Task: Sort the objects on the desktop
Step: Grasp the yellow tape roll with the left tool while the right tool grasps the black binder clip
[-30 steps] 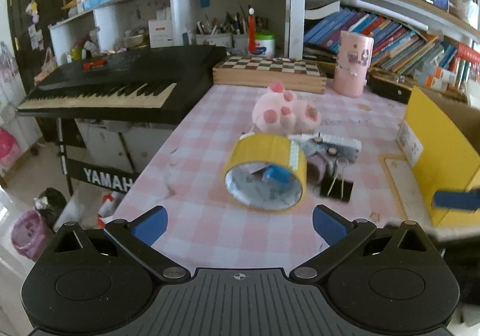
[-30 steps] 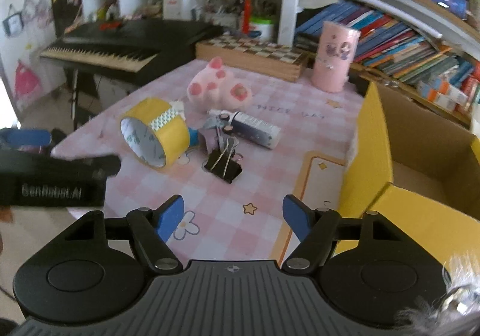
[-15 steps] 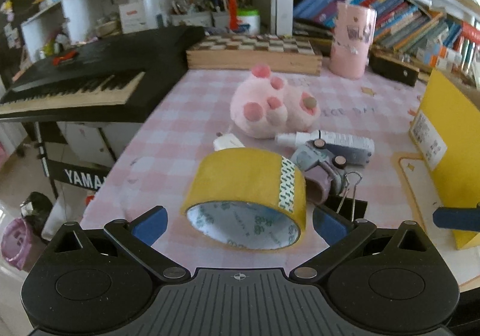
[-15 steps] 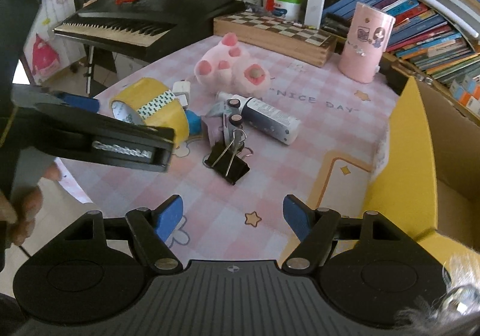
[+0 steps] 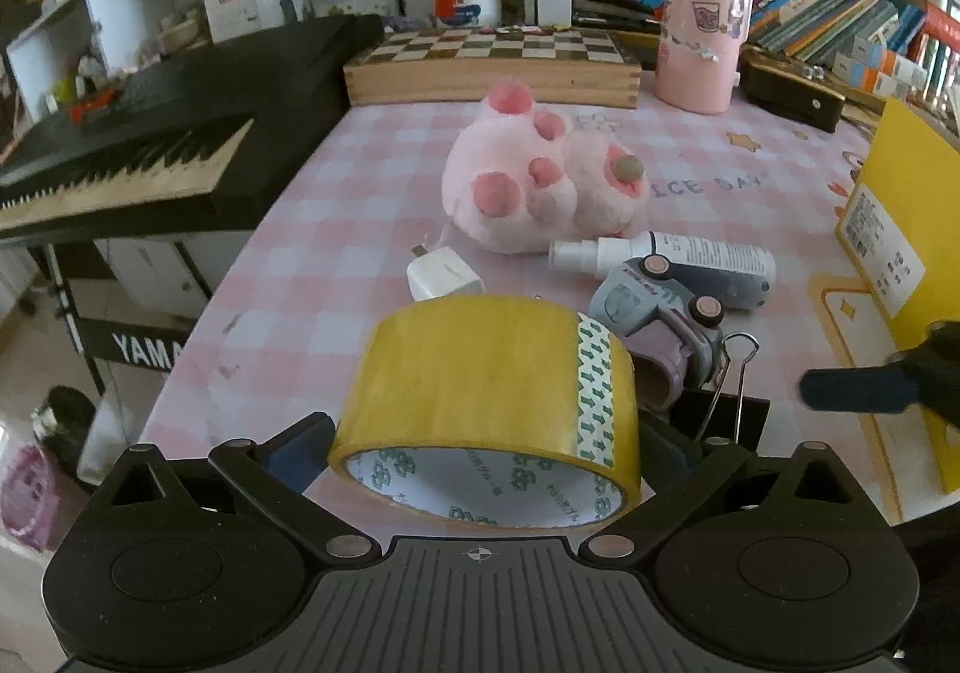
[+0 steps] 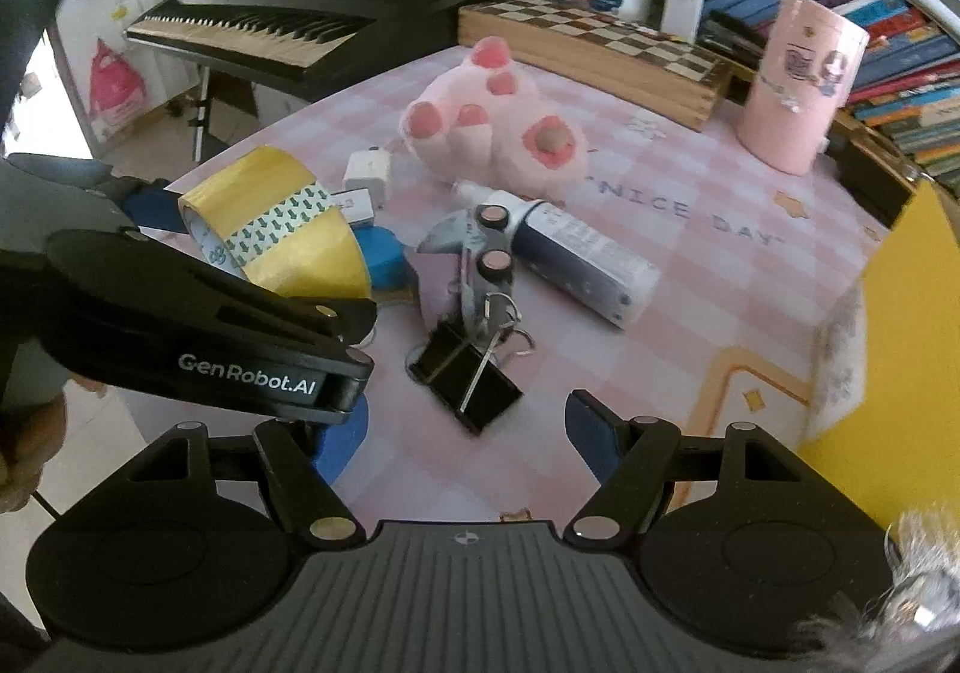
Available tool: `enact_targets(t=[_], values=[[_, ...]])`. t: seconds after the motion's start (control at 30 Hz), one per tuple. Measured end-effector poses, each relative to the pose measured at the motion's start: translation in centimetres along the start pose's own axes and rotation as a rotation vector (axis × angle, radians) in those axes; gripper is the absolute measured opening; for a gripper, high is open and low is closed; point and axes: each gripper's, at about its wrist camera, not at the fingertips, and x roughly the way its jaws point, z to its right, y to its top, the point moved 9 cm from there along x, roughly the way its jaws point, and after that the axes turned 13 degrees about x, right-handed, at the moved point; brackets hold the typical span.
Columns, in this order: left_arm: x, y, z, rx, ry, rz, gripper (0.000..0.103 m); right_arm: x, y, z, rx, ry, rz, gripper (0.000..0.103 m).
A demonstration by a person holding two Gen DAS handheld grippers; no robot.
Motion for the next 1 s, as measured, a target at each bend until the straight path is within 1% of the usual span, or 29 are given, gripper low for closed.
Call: enact_targets(t=[0.03,0.07,0.17,0.23,0.3,0.37,0.47,0.5,0.6,0.7,1.0], values=[[-0.1,0.0,0.0,-0.009,-0.019,0.009,0.095,0.3,0.0,-0.1,-0.004,0.004,-0.004,0.07],[-0.3,0.0,-0.2,-0.025,-0.031,0.011,0.095,0.5,0.1,-0.2,-0.006,0.007,-0.007,0.068],[-0.9,-0.3,-0.8,-0.077,-0.045,0.008,0.094,1.2,0.2,-0.3,-0.008,0.009,-0.008,0.062],[-1.5,-0.6,-1.2,-0.102,-0.049,0.013,0.094,1.6,0.3,-0.2,-0.002,0.008,-0.004,0.061],[-2.2,-0.8,-1.4,-0.113,-0.054,0.022,0.094,1.6,0.4,-0.2,0.011,0.02,0.007,0.054],[-2.8,-0.9,-1.4,-0.118,-0.059,0.035,0.094,1.6,0.6,-0.2,0.01,0.023,0.017,0.04],[-3.4,-0.6,-1.3,-0.123,-0.06,0.052,0.094,1.4,0.7,-0.1,0.02,0.028,0.015,0.032],[-3.6,-0.5,-1.4,-0.123,-0.06,0.057,0.094,1.3,0.7,0.0,0.028,0.029,0.015,0.032],[-4.1,-0.2,-1.3,-0.119,-0.055,0.081,0.094,0.5,1.0,0.4,0.052,0.036,0.024,0.026],[-4.7,0.0,-1.1,-0.119,-0.058,0.096,0.094,-0.5,1.1,0.6,0.054,0.032,0.044,0.026],[-6.1,-0.2,-0.9,-0.136,-0.068,0.131,0.094,-2.7,0.8,1.3,0.072,0.017,0.064,0.026]])
